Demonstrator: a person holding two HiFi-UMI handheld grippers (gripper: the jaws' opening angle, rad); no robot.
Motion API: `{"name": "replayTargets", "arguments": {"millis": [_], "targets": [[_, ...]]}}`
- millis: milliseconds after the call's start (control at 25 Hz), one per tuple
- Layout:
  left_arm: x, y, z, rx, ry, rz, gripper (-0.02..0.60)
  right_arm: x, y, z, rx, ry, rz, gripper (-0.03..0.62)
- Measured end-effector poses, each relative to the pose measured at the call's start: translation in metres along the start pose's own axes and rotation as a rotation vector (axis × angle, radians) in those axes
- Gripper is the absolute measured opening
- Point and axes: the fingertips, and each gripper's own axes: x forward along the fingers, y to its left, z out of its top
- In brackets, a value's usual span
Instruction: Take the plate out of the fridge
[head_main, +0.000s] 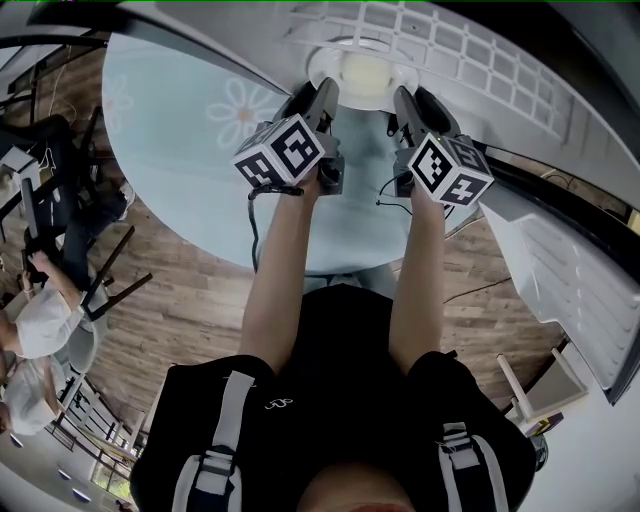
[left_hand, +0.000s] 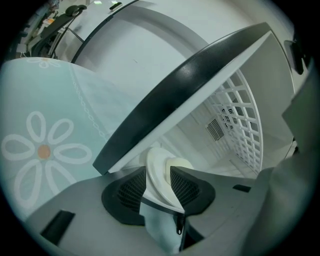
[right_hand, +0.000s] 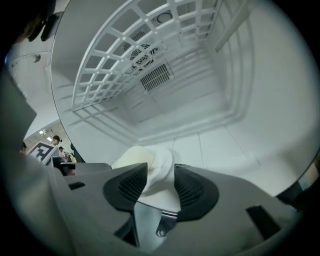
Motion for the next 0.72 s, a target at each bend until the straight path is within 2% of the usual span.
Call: {"name": "replayTargets", "arguments": {"millis": [280,400,480,600,720], "targets": [[0.003,-0.001,-0.008,-0.029,-0.001,-0.01,0.132,0.002,0.001,-0.002,0.034,0.001,0.01,0.173],[0.001,0.004,-0.009,-0.027,0.01,0.023,0.068,0.001,-0.001,-0.001,0.058,-0.001,-0.004,0.148],[-0.002,0.002,-0.011,-0.021,0.018,0.04,0.067,0.001,-0.006,-0.001,0.064,-0.002,-0.022,0.095],[-0.006,0.001,-0.016,0.007,0.023,0.053,0.08,-0.002,-0.007,-0.001,0.102,-0.015,-0.017,0.081],[-0.012,0.0,-0.018,-0.007,0.022,0.052,0.08,-0.005,-0.005,-0.002,0.124,-0.02,0.003,0.078]]}}
